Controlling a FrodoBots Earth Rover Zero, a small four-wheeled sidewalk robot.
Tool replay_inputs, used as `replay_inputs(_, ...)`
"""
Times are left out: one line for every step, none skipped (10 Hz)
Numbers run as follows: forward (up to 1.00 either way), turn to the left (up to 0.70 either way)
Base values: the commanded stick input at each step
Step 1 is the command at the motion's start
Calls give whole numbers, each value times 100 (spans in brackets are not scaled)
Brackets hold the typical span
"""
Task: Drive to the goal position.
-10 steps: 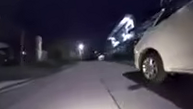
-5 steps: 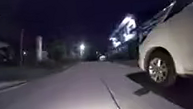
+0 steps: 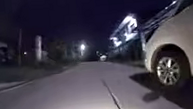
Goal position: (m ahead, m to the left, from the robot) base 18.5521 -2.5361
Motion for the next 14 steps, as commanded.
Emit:
replay_inputs(50,0)
replay_inputs(50,0)
replay_inputs(50,0)
replay_inputs(50,0)
replay_inputs(50,0)
replay_inputs(50,0)
replay_inputs(50,0)
replay_inputs(50,0)
replay_inputs(50,0)
replay_inputs(50,0)
replay_inputs(50,0)
replay_inputs(50,0)
replay_inputs(50,0)
replay_inputs(50,0)
